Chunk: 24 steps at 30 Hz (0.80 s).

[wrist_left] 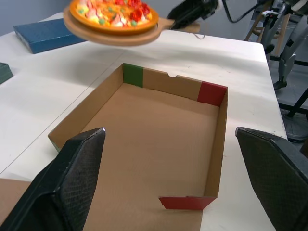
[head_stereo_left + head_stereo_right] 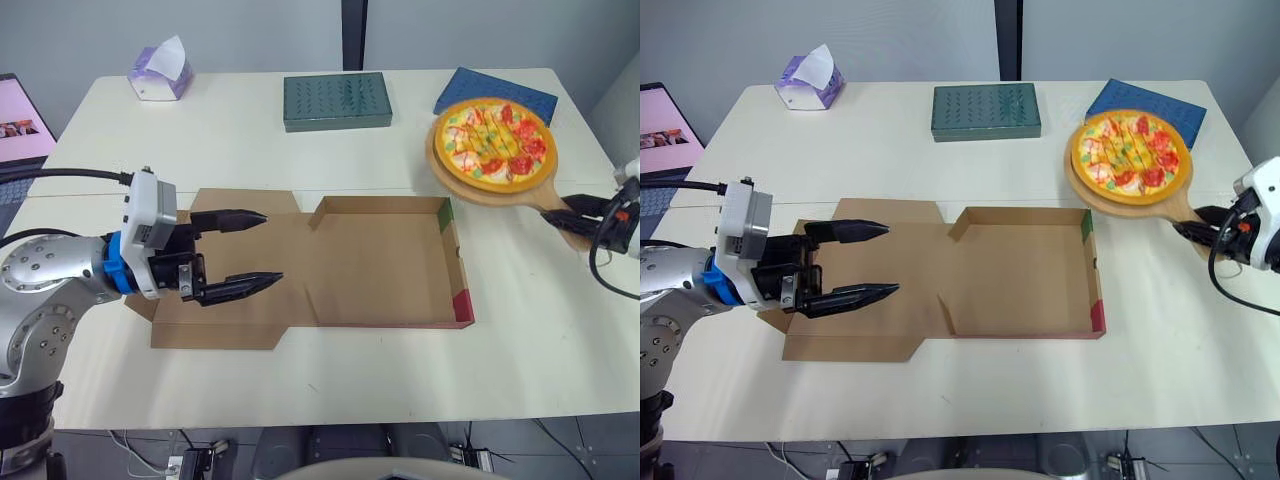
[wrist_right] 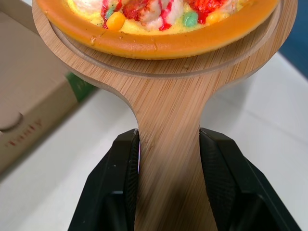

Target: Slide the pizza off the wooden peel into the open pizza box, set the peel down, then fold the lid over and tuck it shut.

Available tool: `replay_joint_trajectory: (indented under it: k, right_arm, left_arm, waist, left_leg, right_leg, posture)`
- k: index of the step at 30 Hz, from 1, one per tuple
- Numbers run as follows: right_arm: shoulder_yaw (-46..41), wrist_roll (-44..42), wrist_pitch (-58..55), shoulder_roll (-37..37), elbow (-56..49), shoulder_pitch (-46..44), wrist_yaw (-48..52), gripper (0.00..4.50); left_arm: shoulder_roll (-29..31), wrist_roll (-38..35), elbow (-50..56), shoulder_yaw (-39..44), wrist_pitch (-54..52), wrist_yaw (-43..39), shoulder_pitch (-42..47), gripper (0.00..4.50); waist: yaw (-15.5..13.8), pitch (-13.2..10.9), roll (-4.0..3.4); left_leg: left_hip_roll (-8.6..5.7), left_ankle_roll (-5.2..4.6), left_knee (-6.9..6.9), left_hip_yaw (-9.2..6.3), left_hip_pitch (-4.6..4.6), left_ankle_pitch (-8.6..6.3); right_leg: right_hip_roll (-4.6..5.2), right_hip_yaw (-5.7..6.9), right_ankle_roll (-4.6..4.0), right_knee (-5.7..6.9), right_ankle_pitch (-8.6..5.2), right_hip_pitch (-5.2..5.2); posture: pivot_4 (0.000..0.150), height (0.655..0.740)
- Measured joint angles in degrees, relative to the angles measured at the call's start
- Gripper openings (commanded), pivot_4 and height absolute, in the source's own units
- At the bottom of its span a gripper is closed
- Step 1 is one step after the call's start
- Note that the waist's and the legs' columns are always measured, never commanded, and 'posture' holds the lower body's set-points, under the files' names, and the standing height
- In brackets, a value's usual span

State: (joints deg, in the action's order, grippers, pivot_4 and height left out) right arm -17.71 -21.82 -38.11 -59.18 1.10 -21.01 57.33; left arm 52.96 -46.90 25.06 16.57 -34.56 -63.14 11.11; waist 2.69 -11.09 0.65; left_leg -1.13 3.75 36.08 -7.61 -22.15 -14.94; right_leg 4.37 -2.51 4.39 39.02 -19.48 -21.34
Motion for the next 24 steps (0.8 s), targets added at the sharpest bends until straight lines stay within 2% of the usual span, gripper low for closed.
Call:
replay_joint_trajectory:
  k: [10,24]
  right_arm:
    - [5.6,-0.25,0.41,-0.86,-5.91,-0.05,4.32,1.59]
    - [11.18,3.6,6.99,-1.35,-6.33,-3.92,6.18,1.59]
  left_arm:
    - [0.29,0.95,0.43,2.43,1.51,0.06,-4.53,4.5]
    - [0.29,1.86,2.15,5.94,2.35,1.23,-8.9,4.5]
  waist:
    - [-0.01,0.0,0.0]
    - [-0.02,0.0,0.0]
  left_leg:
    - [0.0,0.0,0.0,0.0,-0.01,0.0]
    - [0.01,0.0,0.01,-0.02,-0.02,0.0]
  right_leg:
    - [0.0,0.0,0.0,0.01,0.0,-0.01]
    - [0.0,0.01,-0.01,0.01,0.0,-0.02]
  posture:
    - [0.15,0.74]
    - [0.15,0.74]
